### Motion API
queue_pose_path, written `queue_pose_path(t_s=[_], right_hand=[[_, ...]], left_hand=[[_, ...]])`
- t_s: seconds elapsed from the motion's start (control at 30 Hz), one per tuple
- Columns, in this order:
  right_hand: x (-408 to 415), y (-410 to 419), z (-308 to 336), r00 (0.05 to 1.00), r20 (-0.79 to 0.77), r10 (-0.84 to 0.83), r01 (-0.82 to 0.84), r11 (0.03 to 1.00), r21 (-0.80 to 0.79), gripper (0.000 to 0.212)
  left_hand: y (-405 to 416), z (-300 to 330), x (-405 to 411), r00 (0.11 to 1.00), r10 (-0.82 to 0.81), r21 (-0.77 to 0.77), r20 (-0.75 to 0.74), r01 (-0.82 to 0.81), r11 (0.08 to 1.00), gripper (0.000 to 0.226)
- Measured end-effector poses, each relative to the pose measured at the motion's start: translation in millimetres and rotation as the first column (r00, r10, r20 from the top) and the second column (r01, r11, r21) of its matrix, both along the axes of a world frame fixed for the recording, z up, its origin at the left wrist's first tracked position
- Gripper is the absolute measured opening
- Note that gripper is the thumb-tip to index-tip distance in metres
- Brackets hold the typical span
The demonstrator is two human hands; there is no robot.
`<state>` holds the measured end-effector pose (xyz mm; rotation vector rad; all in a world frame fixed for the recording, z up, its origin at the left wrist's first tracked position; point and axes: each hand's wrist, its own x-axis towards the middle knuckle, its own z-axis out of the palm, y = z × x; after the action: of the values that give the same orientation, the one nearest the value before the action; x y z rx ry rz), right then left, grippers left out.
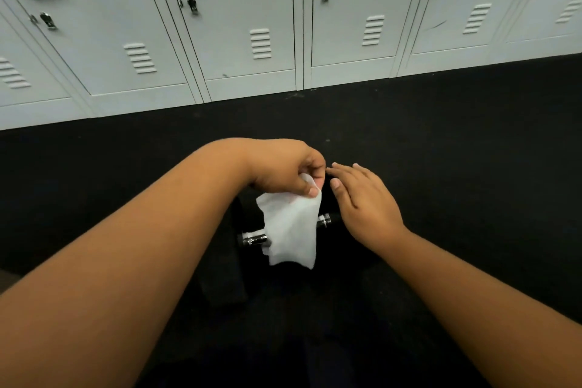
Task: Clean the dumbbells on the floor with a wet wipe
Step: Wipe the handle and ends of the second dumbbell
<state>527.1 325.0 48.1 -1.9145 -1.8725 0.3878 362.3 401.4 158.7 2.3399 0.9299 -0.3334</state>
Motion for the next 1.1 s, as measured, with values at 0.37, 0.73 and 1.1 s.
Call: queue_pose_path(t_s=[0.37, 0.73, 1.1], right_hand=[[-5.0, -12.8, -1.7, 0.999, 0.012, -0.048, 0.046, 0.992, 0.119, 0.042], [-6.8, -3.9, -8.7, 0.996, 0.047, -0.081, 0.074, 0.988, 0.132, 0.056], [-6.4, -10.3, -9.2, 0.994, 0.072, -0.083, 0.07, 0.984, 0.163, 0.054]], left_hand=[[-19.1, -129.5, 14.4, 0.926, 0.28, 0.128, -0.254, -0.254, 0.959, 0.04], [-24.8, -120.2, 27.7, 0.951, 0.034, 0.19, -0.308, 0.026, 0.981, 0.037], [-41.8, -134.4, 31.5, 0.951, 0.018, 0.426, -0.307, 0.12, 0.897, 0.033]])
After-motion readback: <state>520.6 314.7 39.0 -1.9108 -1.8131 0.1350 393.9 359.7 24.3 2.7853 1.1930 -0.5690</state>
